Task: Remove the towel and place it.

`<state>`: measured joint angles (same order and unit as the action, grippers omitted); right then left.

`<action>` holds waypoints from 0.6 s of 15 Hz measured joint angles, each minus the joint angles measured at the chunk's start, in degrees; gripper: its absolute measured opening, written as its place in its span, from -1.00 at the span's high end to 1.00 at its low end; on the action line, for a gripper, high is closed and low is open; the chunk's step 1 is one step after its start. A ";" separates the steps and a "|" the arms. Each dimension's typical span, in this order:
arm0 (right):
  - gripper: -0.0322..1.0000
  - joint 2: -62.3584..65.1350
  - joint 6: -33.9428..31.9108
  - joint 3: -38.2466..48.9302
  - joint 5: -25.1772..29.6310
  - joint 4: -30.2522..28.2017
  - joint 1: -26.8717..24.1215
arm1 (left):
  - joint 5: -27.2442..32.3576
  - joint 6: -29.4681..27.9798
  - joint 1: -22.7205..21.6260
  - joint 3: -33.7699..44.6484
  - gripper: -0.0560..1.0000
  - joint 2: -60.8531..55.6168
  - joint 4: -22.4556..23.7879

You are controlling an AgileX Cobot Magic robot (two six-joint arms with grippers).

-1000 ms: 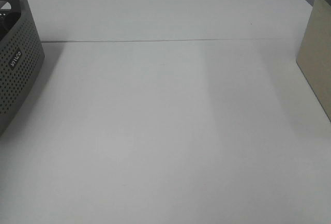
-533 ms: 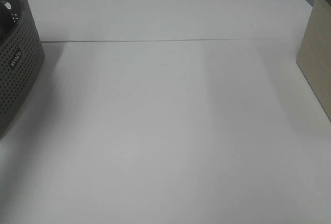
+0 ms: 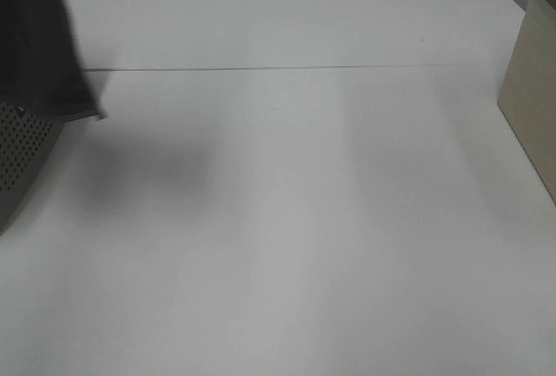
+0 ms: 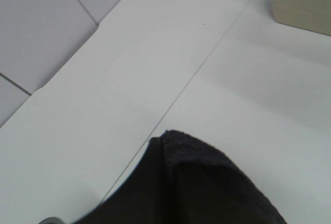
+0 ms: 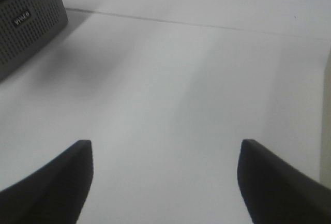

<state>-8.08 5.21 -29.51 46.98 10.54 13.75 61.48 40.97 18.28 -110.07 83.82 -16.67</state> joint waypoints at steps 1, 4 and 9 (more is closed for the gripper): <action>-0.51 -1.49 0.63 0.00 -1.78 0.74 0.00 | -0.11 -0.23 1.38 -0.29 0.89 0.74 0.00; -0.51 -14.44 11.12 -0.34 -12.20 9.17 0.00 | -2.23 -1.49 9.17 -0.57 0.89 4.70 0.11; -0.51 -40.62 57.24 -0.46 -19.88 48.87 0.00 | -11.40 -1.66 17.65 -0.57 0.89 7.68 0.17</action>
<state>-48.70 62.45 -29.97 27.10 59.42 13.75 50.08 39.30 35.92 -110.64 91.50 -16.50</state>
